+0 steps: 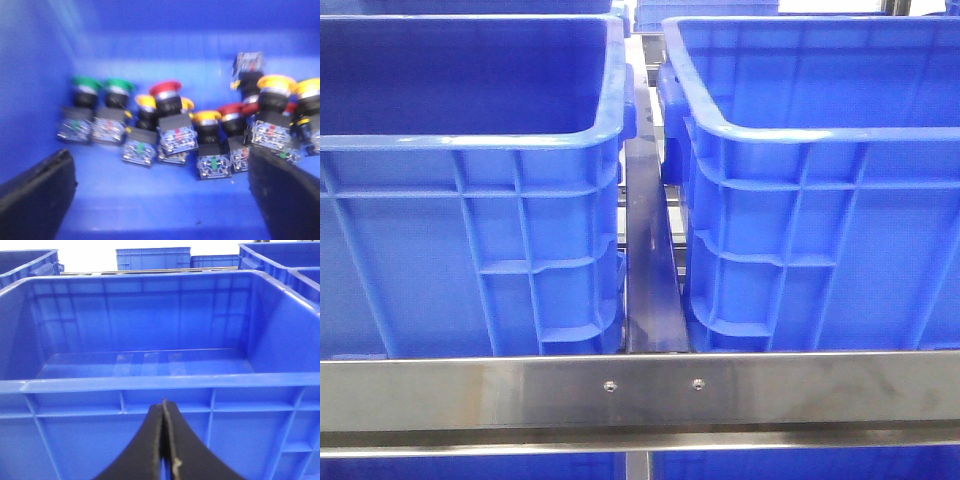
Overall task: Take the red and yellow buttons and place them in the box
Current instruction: 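Lower the left gripper into the button bin onto a red-capped button, then close the left gripper on the red button and lift it toward the right gripper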
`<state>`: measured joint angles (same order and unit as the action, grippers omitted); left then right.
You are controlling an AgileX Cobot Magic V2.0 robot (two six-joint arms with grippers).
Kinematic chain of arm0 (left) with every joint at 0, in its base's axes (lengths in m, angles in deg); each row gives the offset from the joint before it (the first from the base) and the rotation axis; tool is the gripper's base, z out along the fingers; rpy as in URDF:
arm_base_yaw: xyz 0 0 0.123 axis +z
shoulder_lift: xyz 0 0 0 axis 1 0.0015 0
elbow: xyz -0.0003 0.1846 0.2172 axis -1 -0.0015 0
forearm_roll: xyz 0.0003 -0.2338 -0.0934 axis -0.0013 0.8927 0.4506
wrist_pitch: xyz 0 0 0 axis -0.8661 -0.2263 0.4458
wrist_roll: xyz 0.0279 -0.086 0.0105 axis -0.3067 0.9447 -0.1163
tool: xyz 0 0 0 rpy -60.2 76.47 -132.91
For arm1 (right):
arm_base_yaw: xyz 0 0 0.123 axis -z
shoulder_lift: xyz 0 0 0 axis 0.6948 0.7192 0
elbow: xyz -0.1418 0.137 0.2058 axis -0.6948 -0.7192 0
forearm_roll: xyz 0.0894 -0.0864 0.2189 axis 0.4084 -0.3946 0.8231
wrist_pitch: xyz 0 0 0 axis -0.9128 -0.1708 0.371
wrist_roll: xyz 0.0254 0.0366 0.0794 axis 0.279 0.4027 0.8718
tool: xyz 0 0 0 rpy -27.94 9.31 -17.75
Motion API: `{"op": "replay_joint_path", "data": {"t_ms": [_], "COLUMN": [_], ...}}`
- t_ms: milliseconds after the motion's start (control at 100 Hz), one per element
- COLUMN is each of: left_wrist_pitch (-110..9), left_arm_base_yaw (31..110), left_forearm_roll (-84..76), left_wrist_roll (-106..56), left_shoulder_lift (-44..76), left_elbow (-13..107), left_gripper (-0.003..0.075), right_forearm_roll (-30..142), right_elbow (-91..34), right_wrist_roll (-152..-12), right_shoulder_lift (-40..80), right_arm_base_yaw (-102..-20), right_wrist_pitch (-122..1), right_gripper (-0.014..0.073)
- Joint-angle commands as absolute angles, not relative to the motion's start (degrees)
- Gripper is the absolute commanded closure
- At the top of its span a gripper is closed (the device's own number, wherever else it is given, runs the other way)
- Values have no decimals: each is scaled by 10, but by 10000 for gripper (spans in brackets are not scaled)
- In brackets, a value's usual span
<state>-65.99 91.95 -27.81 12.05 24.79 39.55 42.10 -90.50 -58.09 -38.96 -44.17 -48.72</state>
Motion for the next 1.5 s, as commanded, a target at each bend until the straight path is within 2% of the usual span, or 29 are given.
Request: {"op": "replay_joint_path", "data": {"t_ms": [0,320,600,840,910,980,1150,1240,1310,1490], "left_wrist_pitch": [-677,-817,-818,-808,-805,-799,-797,-794,-794,-790], "left_arm_base_yaw": [920,920,920,920,920,920,920,920,920,902], "left_forearm_roll": [-262,-261,-260,-259,-259,-259,-259,-259,-259,-255], "left_wrist_roll": [121,128,143,143,143,143,143,143,143,98], "left_shoulder_lift": [295,465,546,575,576,576,576,575,571,530], "left_elbow": [454,591,640,646,646,646,646,646,646,646], "left_gripper": [41,41,43,95,134,210,514,621,658,661], "right_forearm_roll": [415,415,415,415,415,415,415,415,415,415], "right_elbow": [-896,-896,-896,-896,-896,-896,-896,-896,-896,-896], "right_wrist_roll": [-583,-583,-583,-583,-583,-583,-583,-583,-583,-583], "right_shoulder_lift": [-404,-404,-404,-404,-404,-404,-404,-404,-404,-404], "right_arm_base_yaw": [-440,-440,-440,-440,-440,-440,-440,-440,-440,-440], "right_wrist_pitch": [-440,-440,-440,-440,-440,-440,-440,-440,-440,-440], "right_gripper": [651,651,651,651,651,651,651,651,651,651]}}
